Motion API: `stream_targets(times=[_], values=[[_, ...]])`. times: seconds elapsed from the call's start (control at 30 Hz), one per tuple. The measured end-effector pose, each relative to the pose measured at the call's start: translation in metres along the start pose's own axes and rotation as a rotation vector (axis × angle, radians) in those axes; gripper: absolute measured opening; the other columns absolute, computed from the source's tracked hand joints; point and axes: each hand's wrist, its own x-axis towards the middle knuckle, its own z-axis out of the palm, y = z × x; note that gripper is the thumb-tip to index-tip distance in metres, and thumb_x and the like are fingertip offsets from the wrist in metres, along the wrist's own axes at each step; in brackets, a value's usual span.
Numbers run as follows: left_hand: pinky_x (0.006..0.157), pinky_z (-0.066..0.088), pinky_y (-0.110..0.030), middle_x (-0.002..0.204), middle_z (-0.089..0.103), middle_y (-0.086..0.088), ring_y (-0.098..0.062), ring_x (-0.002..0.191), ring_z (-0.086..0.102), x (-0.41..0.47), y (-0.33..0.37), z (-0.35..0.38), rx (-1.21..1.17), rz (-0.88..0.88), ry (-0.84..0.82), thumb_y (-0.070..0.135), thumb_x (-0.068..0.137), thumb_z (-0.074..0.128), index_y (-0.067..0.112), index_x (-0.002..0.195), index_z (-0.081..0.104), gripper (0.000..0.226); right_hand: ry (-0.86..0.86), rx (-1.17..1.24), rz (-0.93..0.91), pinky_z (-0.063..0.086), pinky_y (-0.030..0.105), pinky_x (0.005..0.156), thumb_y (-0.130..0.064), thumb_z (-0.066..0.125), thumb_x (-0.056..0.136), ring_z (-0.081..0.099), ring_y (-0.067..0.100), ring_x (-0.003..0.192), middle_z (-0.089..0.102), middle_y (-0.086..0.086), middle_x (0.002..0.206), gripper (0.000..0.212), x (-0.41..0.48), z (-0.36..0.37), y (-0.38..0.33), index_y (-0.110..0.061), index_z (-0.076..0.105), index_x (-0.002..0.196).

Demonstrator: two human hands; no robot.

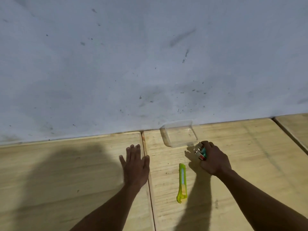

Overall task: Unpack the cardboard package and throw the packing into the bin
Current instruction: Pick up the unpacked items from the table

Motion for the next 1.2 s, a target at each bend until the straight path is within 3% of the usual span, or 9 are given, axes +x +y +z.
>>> stream_targets(times=[0.17,0.3,0.4,0.5,0.63,0.73,0.87,1.1,1.2], values=[[0.119,0.017,-0.034,0.16,0.024,0.001,-0.015,0.148,0.016,0.05,0.086,-0.009,-0.556,-0.105,0.08,0.041,0.101,0.04,0.025,0.152,0.026,0.056,0.105,-0.061,-0.186,0.041,0.029,0.069,-0.027,0.07,0.063,0.054,0.023,0.103,0.054,-0.001,0.117,0.075,0.052,-0.036,-0.021,-0.025,0.043,0.133],[0.11,0.029,-0.028,0.155,0.035,-0.002,-0.021,0.141,0.035,0.085,0.136,-0.002,-0.884,-0.286,0.077,0.034,0.102,0.04,0.023,0.151,0.031,0.051,0.091,-0.136,-0.321,0.046,0.034,0.075,-0.028,0.07,0.062,0.052,0.024,0.105,0.053,0.0,0.119,0.077,0.089,-0.045,-0.038,-0.025,0.041,0.133],[0.101,0.032,-0.018,0.15,0.042,-0.002,-0.018,0.13,0.048,0.09,0.157,0.006,-0.988,-0.358,0.131,0.025,0.104,0.038,0.02,0.152,0.027,0.05,0.002,-0.215,-0.416,0.045,0.035,0.081,-0.03,0.07,0.061,0.051,0.023,0.106,0.052,0.001,0.119,0.08,0.11,-0.039,-0.047,-0.027,0.039,0.135],[0.073,0.029,-0.004,0.132,0.056,-0.008,-0.004,0.087,0.05,0.084,0.166,0.015,-1.048,-0.466,0.152,0.016,0.104,0.036,0.012,0.15,0.032,0.046,-0.081,-0.293,-0.472,0.043,0.038,0.088,-0.03,0.071,0.063,0.049,0.023,0.11,0.05,0.001,0.122,0.083,0.122,-0.027,-0.051,-0.026,0.036,0.138],[0.072,0.028,0.004,0.136,0.055,-0.015,-0.012,0.106,0.053,0.079,0.162,0.028,-0.999,-0.488,0.147,0.01,0.104,0.036,0.005,0.145,0.039,0.042,-0.097,-0.328,-0.508,0.037,0.041,0.093,-0.027,0.07,0.065,0.045,0.023,0.118,0.046,0.002,0.127,0.086,0.125,-0.018,-0.049,-0.028,0.033,0.142],[0.087,0.028,-0.003,0.141,0.053,-0.014,-0.022,0.127,0.051,0.079,0.159,0.031,-0.938,-0.464,0.161,0.01,0.103,0.038,0.005,0.143,0.043,0.041,-0.081,-0.289,-0.519,0.035,0.045,0.1,-0.034,0.071,0.071,0.041,0.023,0.127,0.043,0.001,0.136,0.09,0.125,-0.015,-0.05,-0.03,0.028,0.149],[0.09,0.029,-0.008,0.14,0.054,-0.015,-0.025,0.127,0.051,0.08,0.157,0.03,-0.92,-0.446,0.168,0.009,0.103,0.038,0.006,0.142,0.045,0.04,-0.077,-0.268,-0.516,0.032,0.047,0.106,-0.052,0.075,0.071,0.037,0.022,0.132,0.04,0.0,0.143,0.094,0.123,-0.012,-0.051,-0.031,0.028,0.149],[0.094,0.032,-0.015,0.142,0.052,-0.01,-0.024,0.128,0.05,0.081,0.15,0.019,-0.925,-0.411,0.094,0.014,0.103,0.04,0.01,0.144,0.044,0.041,-0.074,-0.234,-0.48,0.032,0.043,0.108,-0.034,0.073,0.075,0.04,0.023,0.132,0.042,0.001,0.145,0.082,0.115,-0.013,-0.056,-0.027,0.035,0.147],[0.089,0.039,-0.022,0.126,0.057,0.001,-0.017,0.109,0.055,0.08,0.135,0.001,-0.973,-0.363,0.003,0.017,0.1,0.046,0.017,0.142,0.046,0.042,-0.047,-0.069,-0.438,0.043,0.036,0.099,-0.033,0.074,0.077,0.056,0.021,0.116,0.059,-0.001,0.129,0.06,0.102,-0.024,-0.063,-0.026,0.055,0.133]])
